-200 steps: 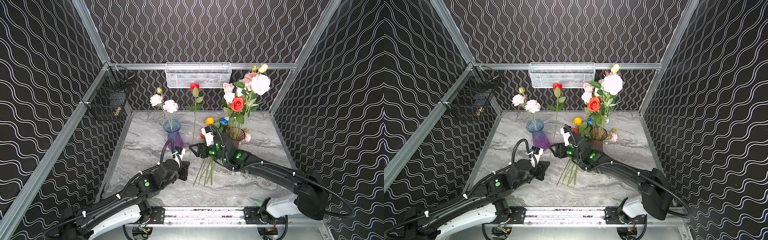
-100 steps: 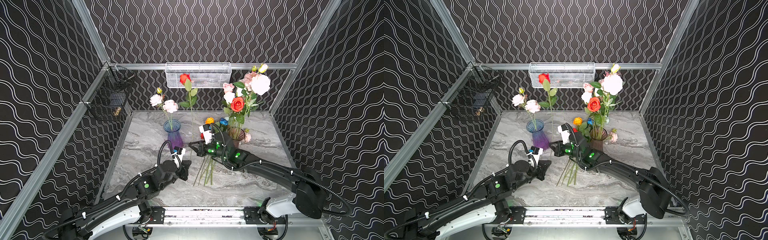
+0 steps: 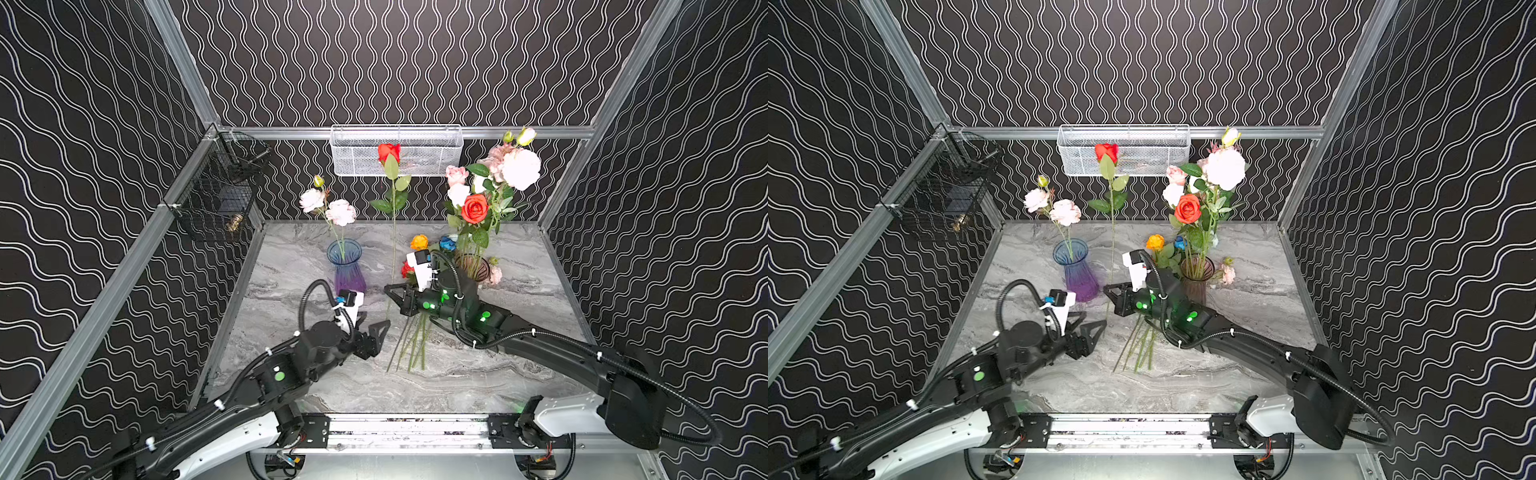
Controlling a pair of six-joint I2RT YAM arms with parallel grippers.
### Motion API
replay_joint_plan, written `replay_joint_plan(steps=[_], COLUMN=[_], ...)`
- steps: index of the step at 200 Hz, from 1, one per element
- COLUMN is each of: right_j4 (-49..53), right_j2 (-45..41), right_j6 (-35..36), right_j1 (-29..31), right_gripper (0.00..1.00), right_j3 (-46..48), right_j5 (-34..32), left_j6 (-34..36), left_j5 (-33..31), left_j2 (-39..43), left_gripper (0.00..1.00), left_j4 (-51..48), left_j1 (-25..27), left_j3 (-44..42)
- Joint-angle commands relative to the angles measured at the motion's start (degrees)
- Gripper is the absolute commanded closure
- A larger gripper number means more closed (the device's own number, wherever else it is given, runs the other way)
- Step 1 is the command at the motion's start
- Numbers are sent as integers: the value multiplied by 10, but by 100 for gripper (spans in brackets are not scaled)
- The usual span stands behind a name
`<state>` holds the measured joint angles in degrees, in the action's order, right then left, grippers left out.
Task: Arrange the flowers into the vase
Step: 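Lift the red rose upright with the left gripper beside the right gripper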
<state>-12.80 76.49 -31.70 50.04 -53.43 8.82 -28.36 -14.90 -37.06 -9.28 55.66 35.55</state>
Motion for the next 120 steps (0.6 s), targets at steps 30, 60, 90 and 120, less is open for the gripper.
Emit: replay_joint_plan(steps=[30,60,90,120], right_j4=[31,36,34,32], right_j2=[-53,-72,-88,-95], right_j6=[48,48,51,51], right_j1=[2,5,8,10], right_gripper=[100,100,100,100], right_j3=[38,49,57,59], right_j5=[-46,-39,-37,-29], left_j6=[110,127,52,-4], left_j5=[-26,82,283,432], left_j2=[-26,-136,-216,-290], left_gripper=[21,21,27,34], left_j4=[1,7,51,133], left_j1=[-3,-56,-197,-261], left_j3=[99,196,246,277])
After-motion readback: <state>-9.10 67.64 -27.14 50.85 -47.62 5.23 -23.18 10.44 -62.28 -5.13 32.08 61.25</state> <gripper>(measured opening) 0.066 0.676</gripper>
